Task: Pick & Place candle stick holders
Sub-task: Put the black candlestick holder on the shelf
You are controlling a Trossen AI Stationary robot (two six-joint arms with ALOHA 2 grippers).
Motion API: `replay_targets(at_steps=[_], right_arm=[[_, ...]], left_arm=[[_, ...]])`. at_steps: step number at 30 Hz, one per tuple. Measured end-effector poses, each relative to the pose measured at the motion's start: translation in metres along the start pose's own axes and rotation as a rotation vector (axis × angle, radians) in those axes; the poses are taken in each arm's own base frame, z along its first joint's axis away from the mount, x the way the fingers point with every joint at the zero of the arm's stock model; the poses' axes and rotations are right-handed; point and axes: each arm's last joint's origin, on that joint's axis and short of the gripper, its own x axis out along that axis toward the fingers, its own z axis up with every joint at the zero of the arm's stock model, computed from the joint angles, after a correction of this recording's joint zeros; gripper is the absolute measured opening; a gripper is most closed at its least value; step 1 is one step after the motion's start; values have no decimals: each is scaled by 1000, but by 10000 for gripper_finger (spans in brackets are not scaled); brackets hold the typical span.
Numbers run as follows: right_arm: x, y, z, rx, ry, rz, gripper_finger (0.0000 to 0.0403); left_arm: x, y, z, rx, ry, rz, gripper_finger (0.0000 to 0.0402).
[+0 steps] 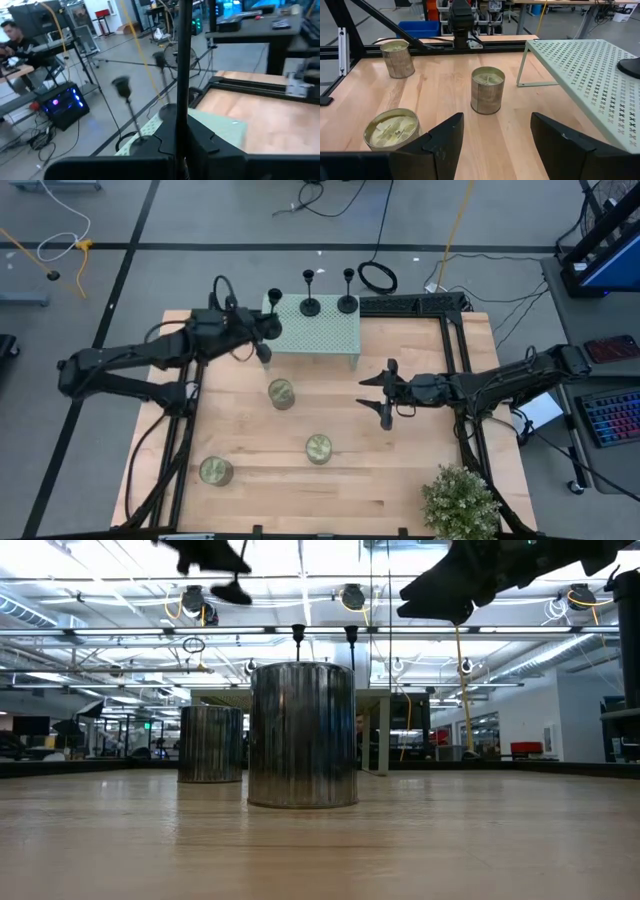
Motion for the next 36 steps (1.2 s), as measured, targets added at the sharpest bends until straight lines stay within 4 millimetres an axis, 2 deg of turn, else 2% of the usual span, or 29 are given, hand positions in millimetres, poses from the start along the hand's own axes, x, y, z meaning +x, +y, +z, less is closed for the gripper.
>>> replay_targets(at_steps=[5, 8, 15, 22, 31, 36], right_arm=[[0, -1, -7, -1, 18, -2, 222], [0, -1, -12, -3, 26, -3, 223], [0, -4, -18, 16, -27, -6, 224], [0, -4, -19, 14, -20, -7, 224], [0, -4, -19, 13, -18, -7, 224], [0, -4, -19, 26, -17, -7, 225]], left_arm=[[25, 27, -42, -58, -83, 0, 13], [40, 46, -68, -65, -75, 24, 13], [75, 80, -106, -115, -8, -38, 13], [97, 98, -129, -124, -31, -14, 13], [105, 110, -145, -111, 16, 52, 20], [104, 113, -146, -137, 19, 49, 18]])
